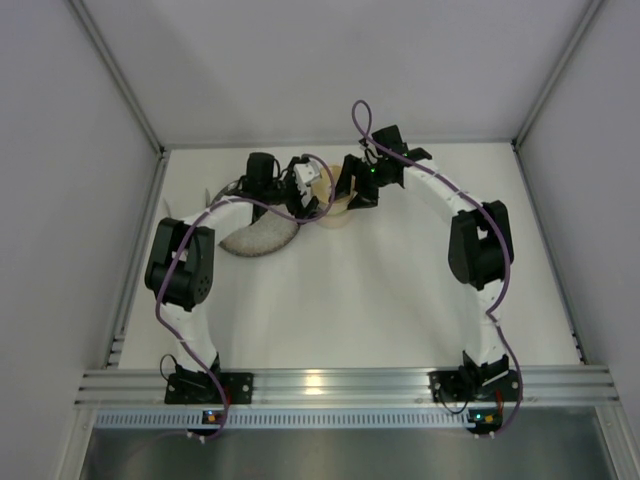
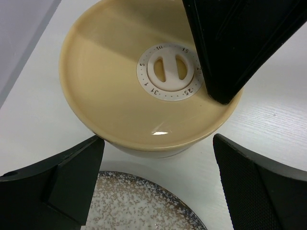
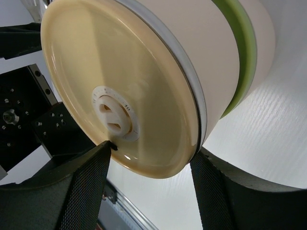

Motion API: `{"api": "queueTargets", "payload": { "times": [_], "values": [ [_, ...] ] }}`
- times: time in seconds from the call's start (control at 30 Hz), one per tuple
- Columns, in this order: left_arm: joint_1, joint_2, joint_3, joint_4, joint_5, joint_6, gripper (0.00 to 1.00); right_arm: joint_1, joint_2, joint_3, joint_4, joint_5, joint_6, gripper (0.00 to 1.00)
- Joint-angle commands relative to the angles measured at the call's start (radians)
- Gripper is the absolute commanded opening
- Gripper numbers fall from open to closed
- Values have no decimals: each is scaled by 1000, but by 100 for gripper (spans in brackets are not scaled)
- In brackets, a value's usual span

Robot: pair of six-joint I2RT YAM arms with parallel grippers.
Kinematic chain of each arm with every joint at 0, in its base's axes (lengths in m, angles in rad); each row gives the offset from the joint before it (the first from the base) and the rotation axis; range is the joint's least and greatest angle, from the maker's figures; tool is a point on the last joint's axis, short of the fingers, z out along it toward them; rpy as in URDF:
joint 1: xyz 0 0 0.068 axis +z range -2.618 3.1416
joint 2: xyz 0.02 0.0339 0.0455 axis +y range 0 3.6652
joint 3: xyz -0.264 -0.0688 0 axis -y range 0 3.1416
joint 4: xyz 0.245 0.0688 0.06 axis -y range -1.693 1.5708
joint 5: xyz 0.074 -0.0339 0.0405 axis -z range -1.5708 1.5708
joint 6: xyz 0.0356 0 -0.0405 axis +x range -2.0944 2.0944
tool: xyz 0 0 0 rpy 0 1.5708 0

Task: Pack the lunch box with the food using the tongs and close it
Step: Place the packing box into the packing box.

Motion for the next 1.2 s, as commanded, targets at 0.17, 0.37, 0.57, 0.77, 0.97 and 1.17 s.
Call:
{"api": "queueTargets", "payload": {
  "times": [0.17, 0.37, 0.57, 0.77, 0.97, 1.17],
  "values": [
    [-25, -20, -36, 36, 136, 87, 99, 50, -38, 71, 88, -35, 5, 65],
    [-13, -23, -39, 77, 142, 93, 99, 51, -46, 69, 86, -29, 8, 66],
    [-4, -29, -38, 82, 165, 119, 99, 50, -52, 72, 85, -27, 8, 66],
    [2, -33, -39, 83, 154, 153, 99, 50, -53, 71, 83, -24, 6, 66],
    [12, -22, -39, 61, 148, 171, 99, 50, -53, 72, 82, -23, 3, 66],
    [12, -22, -47, 50, 157, 187, 99, 50, -73, 74, 65, -15, -4, 66]
  ]
}}
